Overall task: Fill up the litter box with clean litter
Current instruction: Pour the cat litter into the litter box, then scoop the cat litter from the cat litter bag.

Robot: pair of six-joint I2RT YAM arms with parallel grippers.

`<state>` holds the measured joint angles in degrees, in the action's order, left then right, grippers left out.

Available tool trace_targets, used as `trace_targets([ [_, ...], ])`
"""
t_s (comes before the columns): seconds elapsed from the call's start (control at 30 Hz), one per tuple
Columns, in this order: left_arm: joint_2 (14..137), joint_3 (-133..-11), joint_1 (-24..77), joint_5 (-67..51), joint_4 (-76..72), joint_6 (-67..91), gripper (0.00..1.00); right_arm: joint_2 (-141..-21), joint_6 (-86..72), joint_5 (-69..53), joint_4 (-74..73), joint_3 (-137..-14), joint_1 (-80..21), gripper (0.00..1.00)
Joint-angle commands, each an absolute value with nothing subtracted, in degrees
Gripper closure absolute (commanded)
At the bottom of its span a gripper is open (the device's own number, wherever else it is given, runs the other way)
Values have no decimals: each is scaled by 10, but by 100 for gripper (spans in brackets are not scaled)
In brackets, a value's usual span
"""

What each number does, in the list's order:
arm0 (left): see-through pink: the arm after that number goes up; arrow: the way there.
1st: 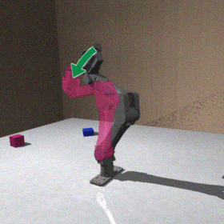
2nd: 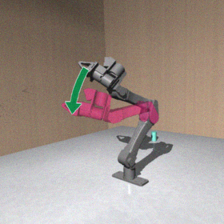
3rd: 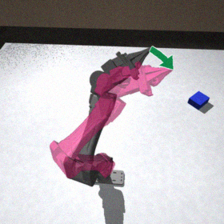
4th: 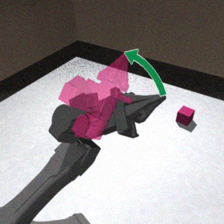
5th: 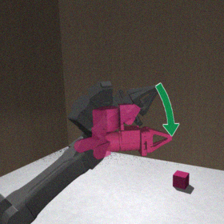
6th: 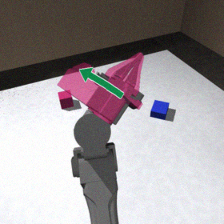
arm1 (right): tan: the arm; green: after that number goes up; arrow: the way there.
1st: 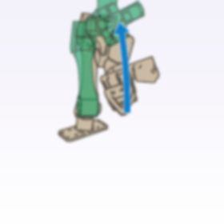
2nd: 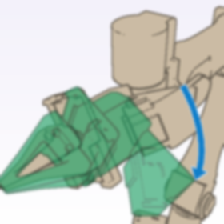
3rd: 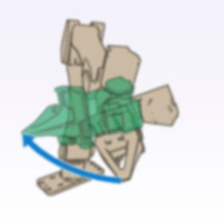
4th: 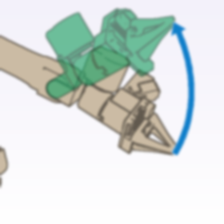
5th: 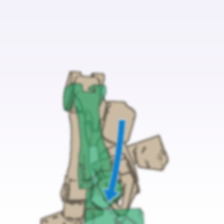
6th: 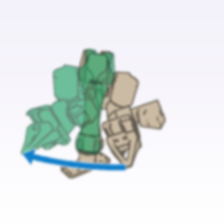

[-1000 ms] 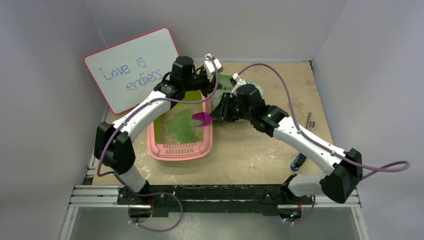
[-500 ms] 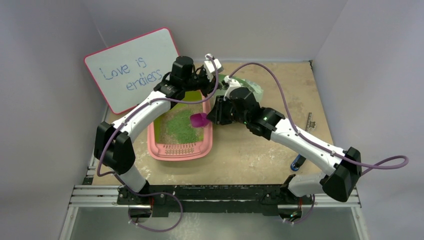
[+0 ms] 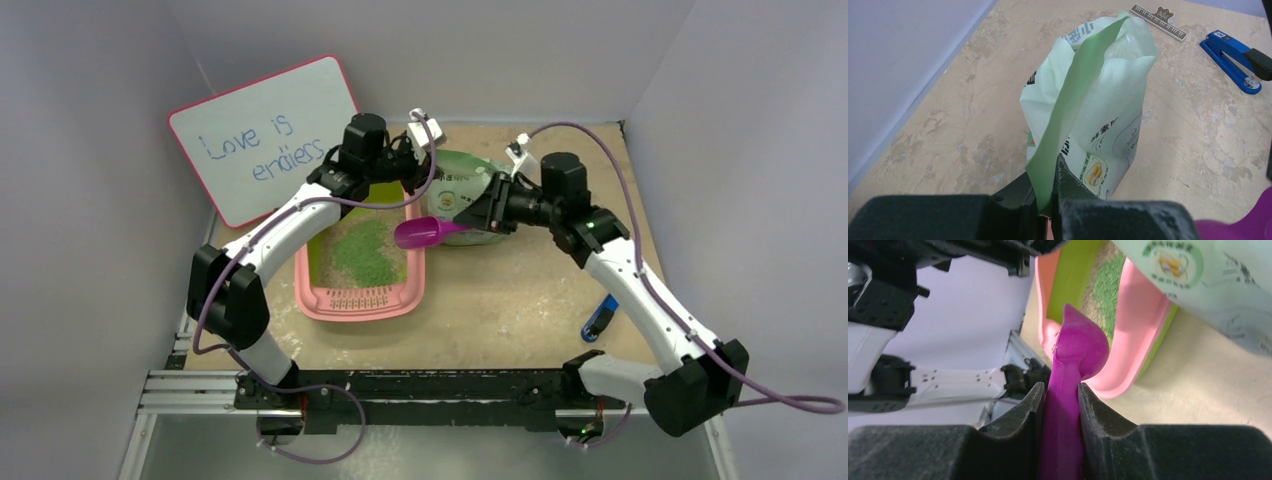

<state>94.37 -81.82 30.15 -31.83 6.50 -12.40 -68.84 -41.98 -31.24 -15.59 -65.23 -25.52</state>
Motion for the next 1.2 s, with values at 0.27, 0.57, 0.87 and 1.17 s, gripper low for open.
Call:
trace_targets([
  [0.27, 905, -827, 301, -321, 13, -121, 100, -598, -403, -592, -203, -613, 20, 100],
  [0.57, 905, -829, 301, -317, 29, -137, 100, -589, -311, -627, -356, -730, 202, 100],
  [0.87, 895, -827, 301, -346, 32, -144, 100, -640, -237, -467, -439, -855, 202, 100],
  [1.17, 896, -827, 301, -366, 25, -143, 100, -700, -211, -480, -439, -882, 196, 100],
])
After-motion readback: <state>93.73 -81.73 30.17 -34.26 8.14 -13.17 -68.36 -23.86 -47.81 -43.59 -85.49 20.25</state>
